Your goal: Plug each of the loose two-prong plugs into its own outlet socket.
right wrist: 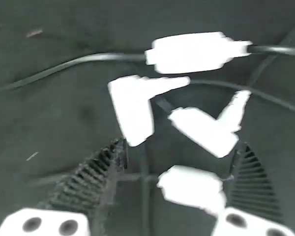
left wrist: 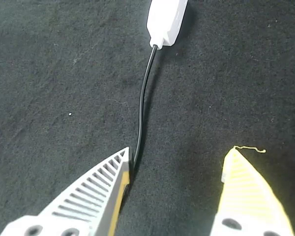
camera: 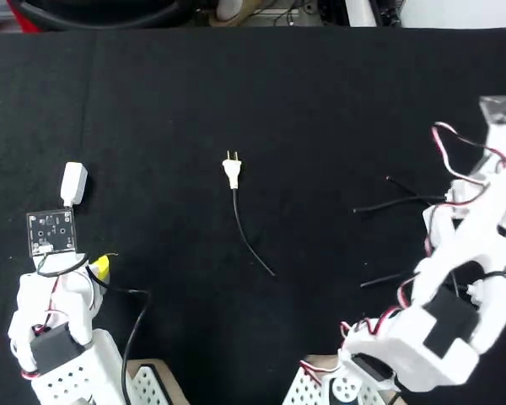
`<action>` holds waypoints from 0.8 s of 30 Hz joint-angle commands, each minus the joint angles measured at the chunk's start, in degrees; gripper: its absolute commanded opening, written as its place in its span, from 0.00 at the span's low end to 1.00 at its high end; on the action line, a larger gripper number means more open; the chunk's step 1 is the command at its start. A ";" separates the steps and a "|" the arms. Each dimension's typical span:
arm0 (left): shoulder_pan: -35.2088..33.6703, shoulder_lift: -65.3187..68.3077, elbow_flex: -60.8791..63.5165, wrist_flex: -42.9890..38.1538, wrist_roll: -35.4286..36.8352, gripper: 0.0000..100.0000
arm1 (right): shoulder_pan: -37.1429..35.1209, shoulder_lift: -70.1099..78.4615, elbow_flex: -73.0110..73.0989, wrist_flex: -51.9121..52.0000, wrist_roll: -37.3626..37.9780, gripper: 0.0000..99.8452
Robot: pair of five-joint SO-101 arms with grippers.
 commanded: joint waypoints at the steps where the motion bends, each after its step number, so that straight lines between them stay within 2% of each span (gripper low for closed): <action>1: -0.13 -0.18 -0.22 -0.79 -0.53 0.30 | -7.21 -7.69 -5.58 13.98 -0.09 0.29; 5: -0.13 -0.18 0.40 -1.05 -0.53 0.30 | -16.62 -13.14 -6.29 20.57 -1.49 0.25; 10: -0.13 -0.18 0.57 -1.05 -0.53 0.30 | -34.73 -15.25 -3.21 20.66 -14.07 0.21; 15: -0.13 -0.18 0.57 -1.05 -0.53 0.30 | -52.48 -12.18 5.49 5.36 -31.30 0.21; 18: -0.13 -0.26 0.66 -1.05 -0.53 0.30 | -59.78 -7.96 11.03 -8.35 -36.75 0.21; 20: -0.13 -0.26 0.66 -1.14 -0.53 0.30 | -62.95 -4.00 13.23 -16.09 -38.33 0.21; 24: -0.13 -0.26 0.66 -1.14 -0.53 0.30 | -63.91 5.41 12.88 -25.41 -41.23 0.22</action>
